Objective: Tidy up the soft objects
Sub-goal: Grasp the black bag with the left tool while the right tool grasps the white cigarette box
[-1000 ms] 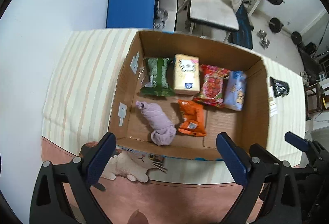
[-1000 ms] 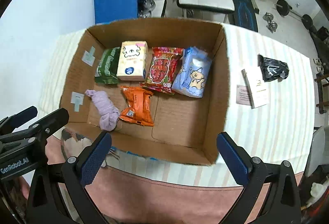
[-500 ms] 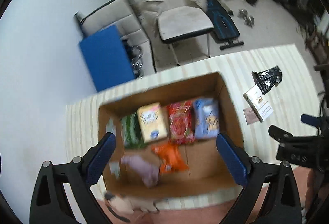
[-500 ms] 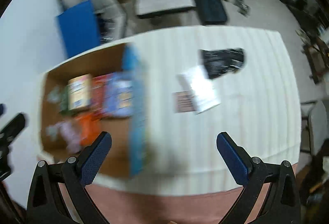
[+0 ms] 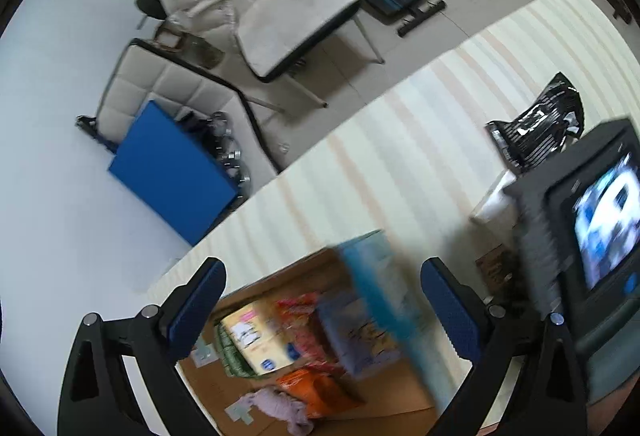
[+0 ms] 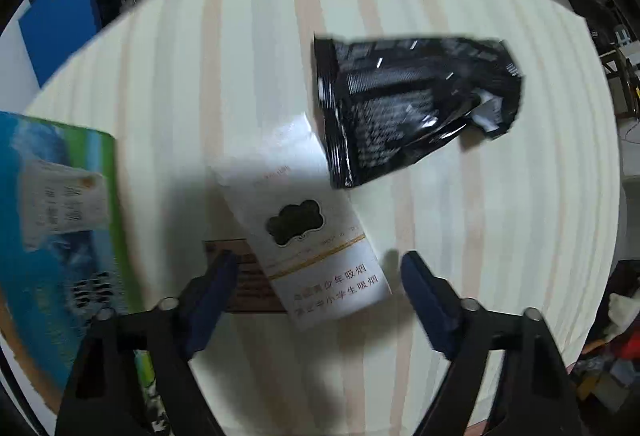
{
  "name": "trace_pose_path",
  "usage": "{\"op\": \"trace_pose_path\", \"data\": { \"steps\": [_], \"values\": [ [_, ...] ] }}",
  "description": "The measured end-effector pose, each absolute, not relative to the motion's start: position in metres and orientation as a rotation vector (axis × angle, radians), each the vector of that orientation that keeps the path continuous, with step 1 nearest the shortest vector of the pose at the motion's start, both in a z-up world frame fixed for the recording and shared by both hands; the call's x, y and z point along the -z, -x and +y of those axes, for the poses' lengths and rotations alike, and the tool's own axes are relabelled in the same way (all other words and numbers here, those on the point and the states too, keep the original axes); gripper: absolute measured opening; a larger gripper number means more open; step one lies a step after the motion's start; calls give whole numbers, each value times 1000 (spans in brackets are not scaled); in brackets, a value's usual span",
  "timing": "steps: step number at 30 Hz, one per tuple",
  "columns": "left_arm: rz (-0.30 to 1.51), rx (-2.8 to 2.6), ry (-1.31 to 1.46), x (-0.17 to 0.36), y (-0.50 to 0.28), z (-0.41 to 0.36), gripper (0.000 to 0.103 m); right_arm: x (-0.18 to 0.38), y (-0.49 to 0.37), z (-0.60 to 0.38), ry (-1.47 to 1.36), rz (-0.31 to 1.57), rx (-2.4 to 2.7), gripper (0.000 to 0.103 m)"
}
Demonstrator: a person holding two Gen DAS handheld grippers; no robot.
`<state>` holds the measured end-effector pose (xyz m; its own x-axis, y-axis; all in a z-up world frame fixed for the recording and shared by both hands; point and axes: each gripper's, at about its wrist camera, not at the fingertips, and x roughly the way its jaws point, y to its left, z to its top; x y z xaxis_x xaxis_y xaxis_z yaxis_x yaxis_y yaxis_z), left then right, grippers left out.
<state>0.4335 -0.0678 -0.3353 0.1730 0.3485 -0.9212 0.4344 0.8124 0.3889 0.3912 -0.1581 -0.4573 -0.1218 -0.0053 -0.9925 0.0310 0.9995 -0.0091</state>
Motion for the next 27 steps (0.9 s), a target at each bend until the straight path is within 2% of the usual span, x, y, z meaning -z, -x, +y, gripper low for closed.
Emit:
{"op": "trace_pose_path", "data": {
  "steps": [2,5,11,14,20,27],
  "values": [
    [1423,92,-692,340,-437,-78,100,464,-389,-158,15,1696,30,73],
    [1411,139,-700,342,-442,-96,100,463,-384,-164,18,1705,23,69],
    [1411,302,-668,344,-452,-144,100,460,-359,-212,-44,1728,52,64],
    [1468,384,-608,349,-461,-168,100,457,-346,-241,-100,1736,75,62],
    [1579,439,-636,390,-474,-217,100,442,-330,-303,-222,1694,165,60],
    [1746,485,-533,442,-476,-253,100,437,-335,-352,-282,1665,247,60]
  ]
}}
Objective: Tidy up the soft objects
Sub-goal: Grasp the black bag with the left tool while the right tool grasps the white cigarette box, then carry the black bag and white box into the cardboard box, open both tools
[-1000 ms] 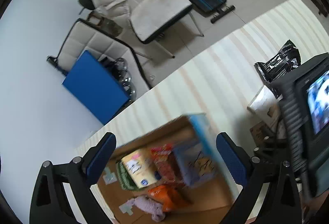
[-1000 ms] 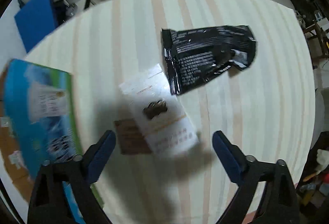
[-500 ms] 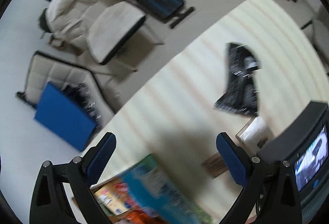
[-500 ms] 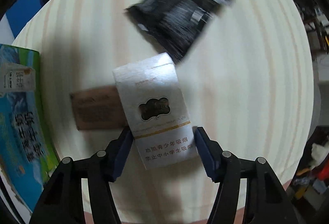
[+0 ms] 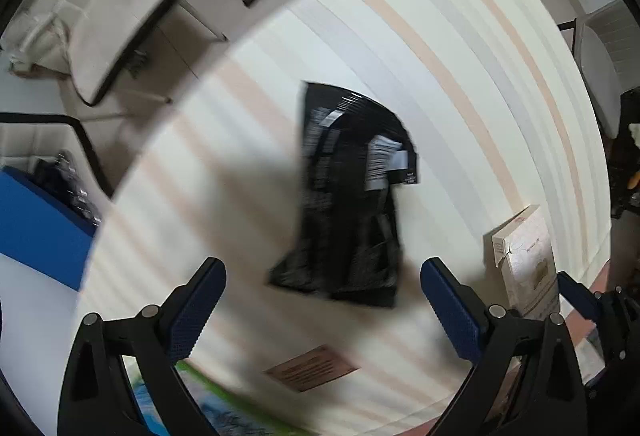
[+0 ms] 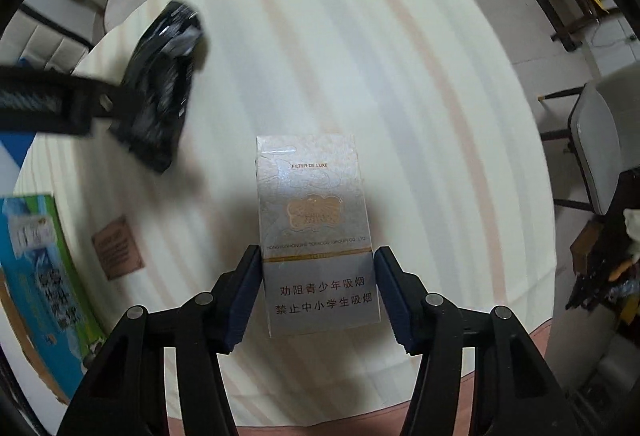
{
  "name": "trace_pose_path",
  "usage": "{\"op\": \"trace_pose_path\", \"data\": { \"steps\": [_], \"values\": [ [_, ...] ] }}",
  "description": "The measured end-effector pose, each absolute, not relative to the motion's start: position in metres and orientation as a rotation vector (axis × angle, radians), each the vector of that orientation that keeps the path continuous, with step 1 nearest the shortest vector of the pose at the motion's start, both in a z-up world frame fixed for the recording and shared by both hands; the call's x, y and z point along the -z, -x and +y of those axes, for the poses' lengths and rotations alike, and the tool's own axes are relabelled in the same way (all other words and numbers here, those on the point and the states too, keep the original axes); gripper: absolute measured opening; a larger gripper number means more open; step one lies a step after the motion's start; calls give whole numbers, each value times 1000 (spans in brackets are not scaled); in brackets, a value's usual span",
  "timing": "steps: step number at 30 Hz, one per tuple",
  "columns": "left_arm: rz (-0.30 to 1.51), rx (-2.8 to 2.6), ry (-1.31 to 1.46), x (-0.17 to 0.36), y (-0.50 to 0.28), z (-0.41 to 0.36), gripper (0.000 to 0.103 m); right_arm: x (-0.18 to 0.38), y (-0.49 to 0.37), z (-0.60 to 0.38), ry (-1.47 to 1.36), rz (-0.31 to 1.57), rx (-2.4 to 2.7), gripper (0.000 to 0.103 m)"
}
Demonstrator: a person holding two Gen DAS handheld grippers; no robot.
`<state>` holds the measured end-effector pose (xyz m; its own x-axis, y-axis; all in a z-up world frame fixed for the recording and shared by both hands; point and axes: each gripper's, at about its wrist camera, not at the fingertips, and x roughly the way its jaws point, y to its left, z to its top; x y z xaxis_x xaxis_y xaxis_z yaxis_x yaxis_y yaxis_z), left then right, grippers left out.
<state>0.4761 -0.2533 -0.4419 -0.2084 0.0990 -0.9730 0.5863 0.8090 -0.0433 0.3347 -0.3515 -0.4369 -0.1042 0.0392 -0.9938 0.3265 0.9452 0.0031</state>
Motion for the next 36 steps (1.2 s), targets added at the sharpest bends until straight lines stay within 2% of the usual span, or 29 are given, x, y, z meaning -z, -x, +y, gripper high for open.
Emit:
{"op": "trace_pose_path", "data": {
  "steps": [5,9,10,11,21,30,36],
  "values": [
    [1779,505,-578,466,-461,-273,98,448,-340,-368,-310,1670,268,60],
    [1761,481,-558,466,-456,-276,75,451,-343,-371,-312,1669,272,60],
    [1754,473,-542,462,-456,-276,60,452,-343,-372,-313,1669,273,60],
    [1752,472,-531,459,-457,-276,56,445,-348,-377,-311,1669,274,60],
    [1711,443,-448,441,-443,-262,53,432,-359,-360,-303,1651,264,59],
    [1560,460,-266,352,-409,-211,53,375,-344,-344,-276,1562,207,59],
    [1430,450,-122,270,-359,-148,53,314,-322,-313,-273,1468,107,59]
  ]
}}
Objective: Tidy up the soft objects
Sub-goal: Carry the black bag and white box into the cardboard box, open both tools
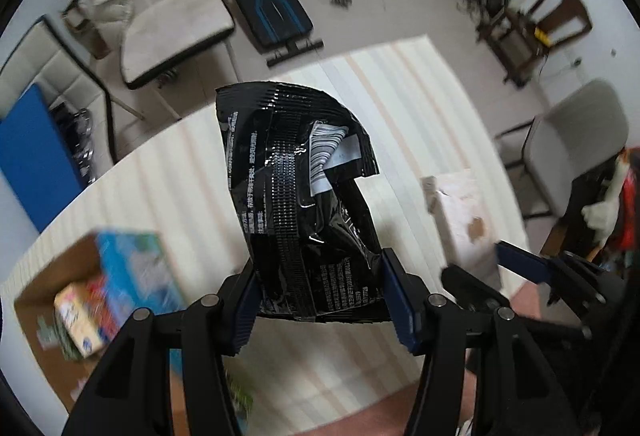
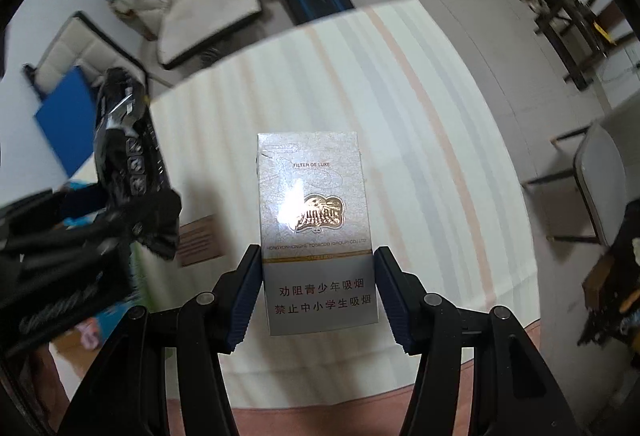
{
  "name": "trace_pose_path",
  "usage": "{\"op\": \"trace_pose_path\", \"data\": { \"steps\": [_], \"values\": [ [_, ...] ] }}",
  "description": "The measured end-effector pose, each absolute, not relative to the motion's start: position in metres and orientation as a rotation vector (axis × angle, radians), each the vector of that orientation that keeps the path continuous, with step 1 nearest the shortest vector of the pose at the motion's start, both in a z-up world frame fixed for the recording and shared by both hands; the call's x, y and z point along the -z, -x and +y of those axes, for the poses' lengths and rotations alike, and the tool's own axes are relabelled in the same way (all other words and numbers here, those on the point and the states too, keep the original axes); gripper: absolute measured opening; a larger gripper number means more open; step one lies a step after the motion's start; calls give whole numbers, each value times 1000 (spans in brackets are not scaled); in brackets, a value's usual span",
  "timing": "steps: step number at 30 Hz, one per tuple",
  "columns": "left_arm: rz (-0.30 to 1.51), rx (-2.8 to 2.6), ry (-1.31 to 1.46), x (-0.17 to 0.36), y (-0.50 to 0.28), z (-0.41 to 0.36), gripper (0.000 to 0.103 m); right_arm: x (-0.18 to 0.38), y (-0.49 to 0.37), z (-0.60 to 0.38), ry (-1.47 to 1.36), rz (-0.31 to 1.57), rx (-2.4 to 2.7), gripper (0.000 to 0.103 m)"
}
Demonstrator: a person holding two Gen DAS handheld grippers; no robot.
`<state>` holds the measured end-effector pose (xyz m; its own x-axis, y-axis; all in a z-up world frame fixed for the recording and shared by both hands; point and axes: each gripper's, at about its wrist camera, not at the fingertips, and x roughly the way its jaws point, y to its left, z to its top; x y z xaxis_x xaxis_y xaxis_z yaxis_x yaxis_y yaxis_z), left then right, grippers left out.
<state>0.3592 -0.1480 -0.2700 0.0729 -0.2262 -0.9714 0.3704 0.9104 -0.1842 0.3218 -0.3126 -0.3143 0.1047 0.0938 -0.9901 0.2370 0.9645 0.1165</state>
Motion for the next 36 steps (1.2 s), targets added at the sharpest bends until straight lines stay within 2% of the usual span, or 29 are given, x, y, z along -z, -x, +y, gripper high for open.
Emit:
{"op": "trace_pose_path", "data": {
  "steps": [4,10,15,19,28,34,36],
  "values": [
    [1381,426,6,232,-309,-81,53,282,-296,-279,-297,1429,24,59],
    [1398,321,143,233,-280,23,53,251,-267,-210,-314,1420,-131,59],
    [1498,236,294,263,-270,100,53,249,-255,-137,-290,1453,-239,59],
    [1611,223,480,302,-271,132,53,266,-251,-77,-256,1508,-308,59],
    [1729,213,594,352,-284,148,54,319,-268,-17,-131,1604,-272,59],
    [1810,167,520,367,-291,139,58,340,-276,-9,-48,1659,-219,61],
    [1802,154,488,364,-292,138,64,339,-276,-9,-48,1662,-217,64]
  ]
}}
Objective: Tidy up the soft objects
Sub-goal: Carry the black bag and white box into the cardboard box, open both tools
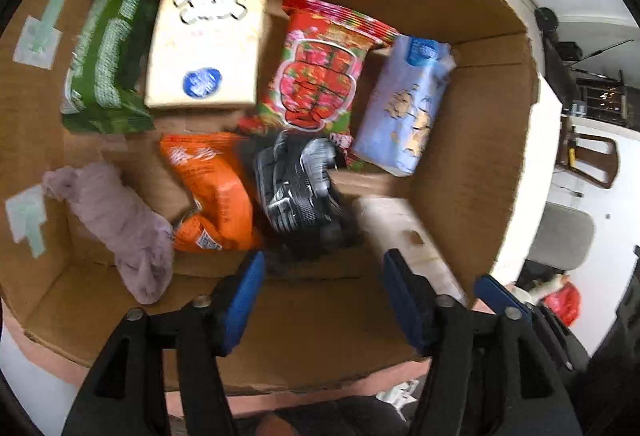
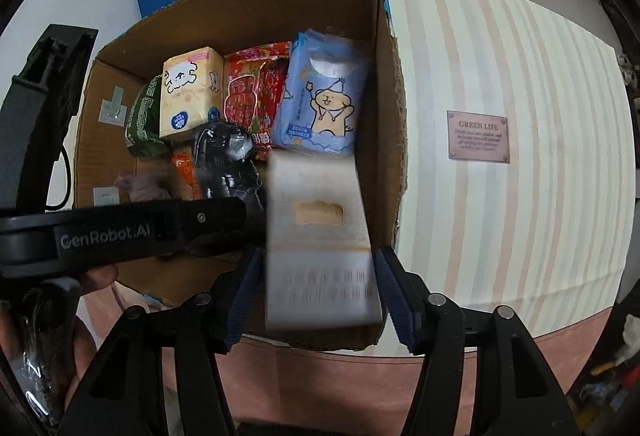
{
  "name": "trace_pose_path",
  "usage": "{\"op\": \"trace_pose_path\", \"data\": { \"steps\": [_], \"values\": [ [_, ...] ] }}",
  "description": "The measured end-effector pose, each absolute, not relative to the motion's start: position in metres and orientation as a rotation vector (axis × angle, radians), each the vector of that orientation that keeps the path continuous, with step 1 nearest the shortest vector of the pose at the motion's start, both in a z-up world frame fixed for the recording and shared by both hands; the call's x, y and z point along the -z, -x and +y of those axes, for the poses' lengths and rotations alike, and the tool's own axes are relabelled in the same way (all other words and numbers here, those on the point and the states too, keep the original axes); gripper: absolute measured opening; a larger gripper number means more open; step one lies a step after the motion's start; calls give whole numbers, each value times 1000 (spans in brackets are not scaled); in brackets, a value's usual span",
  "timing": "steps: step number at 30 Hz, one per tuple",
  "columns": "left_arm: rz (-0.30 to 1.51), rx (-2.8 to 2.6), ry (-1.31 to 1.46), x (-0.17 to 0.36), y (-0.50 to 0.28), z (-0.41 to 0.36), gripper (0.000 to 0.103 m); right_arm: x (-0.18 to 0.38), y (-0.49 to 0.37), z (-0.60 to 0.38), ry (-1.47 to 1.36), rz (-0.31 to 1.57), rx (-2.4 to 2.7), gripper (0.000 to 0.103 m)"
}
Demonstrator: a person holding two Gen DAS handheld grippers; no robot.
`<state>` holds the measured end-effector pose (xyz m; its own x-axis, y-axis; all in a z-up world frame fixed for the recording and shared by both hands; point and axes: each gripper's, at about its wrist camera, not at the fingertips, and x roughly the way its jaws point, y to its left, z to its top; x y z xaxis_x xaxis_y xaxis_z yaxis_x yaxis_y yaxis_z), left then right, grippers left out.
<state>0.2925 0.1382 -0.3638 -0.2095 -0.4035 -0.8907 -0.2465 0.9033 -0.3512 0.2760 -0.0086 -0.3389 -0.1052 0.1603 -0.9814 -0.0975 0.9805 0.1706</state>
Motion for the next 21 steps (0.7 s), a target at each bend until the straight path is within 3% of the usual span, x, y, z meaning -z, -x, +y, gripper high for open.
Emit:
{"op": "trace_pose_path", "data": {
  "steps": [2,7,18,21],
  "values": [
    [1800,164,457,360,-293,136,69,336,-274,-7,-45,1662,-226,74],
    [1768,155,421,346,-287,140,71,328,-271,-3,1,1641,-210,81],
    [1622,53,310,305,-266,169,72,302,-268,-14,39,1587,-174,82],
    [1558,16,251,286,-257,170,84,299,-265,-16,51,1575,-163,83]
  ]
}}
